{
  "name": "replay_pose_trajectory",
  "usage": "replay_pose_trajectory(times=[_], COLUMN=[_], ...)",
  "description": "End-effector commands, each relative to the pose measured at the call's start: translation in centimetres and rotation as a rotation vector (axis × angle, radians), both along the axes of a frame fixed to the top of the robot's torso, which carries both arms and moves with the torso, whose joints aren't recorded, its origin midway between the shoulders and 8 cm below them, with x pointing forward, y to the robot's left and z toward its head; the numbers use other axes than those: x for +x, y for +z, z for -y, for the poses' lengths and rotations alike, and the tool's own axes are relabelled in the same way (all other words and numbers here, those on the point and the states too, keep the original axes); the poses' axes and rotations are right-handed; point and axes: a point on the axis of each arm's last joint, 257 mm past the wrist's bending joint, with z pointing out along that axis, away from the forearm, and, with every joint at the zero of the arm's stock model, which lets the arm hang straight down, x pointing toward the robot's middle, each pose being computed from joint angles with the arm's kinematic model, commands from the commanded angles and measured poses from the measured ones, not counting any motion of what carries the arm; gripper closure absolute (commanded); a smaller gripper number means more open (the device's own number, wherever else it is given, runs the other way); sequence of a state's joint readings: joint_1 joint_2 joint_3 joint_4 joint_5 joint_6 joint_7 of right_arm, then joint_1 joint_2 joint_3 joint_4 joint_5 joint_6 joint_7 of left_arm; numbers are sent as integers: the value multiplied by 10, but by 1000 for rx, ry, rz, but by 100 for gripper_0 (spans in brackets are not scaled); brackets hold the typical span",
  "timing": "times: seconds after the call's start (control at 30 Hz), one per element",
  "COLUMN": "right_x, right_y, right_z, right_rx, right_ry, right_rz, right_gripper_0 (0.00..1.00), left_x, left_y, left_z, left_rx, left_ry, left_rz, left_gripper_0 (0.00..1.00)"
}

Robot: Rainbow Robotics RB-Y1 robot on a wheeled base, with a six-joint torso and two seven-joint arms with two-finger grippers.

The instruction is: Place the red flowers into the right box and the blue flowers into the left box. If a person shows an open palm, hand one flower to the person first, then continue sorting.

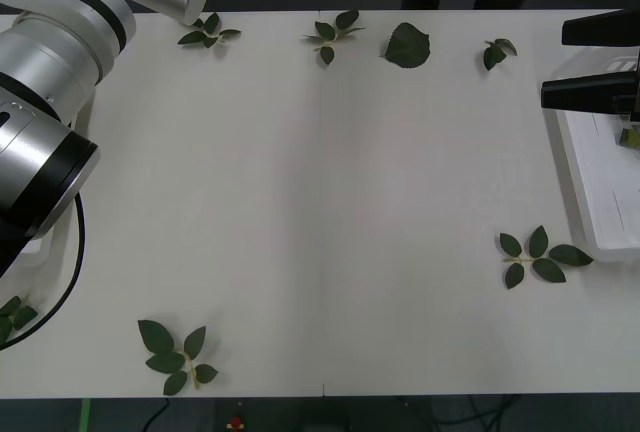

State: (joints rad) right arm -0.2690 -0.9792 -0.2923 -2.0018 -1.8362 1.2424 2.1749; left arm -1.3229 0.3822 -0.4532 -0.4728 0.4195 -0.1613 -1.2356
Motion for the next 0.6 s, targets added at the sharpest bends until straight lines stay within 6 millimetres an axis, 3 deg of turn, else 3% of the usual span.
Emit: replay_pose_trajectory(times=[0.03,0.37,0.4,0.43,0.47,0.5,0.6], right_x=[-8,-9,-9,-9,-9,-9,-9], right_y=[10,11,11,11,11,11,11], right_z=[5,4,4,4,4,4,4], right_rx=[-75,-71,-71,-70,-72,-70,-71], right_ry=[21,27,27,28,27,28,28], right_rz=[72,71,69,69,69,69,69], right_gripper_0=[0,0,0,0,0,0,0], left_x=[-11,-11,-11,-11,-11,-11,-11], left_y=[52,52,52,52,52,52,52], left_z=[37,37,37,37,37,37,37], left_rx=[80,80,80,80,80,80,80], left_ry=[-31,-31,-31,-31,-31,-31,-31], left_rz=[103,103,103,103,103,103,103], left_gripper_0=[100,100,83,39,9,0,0])
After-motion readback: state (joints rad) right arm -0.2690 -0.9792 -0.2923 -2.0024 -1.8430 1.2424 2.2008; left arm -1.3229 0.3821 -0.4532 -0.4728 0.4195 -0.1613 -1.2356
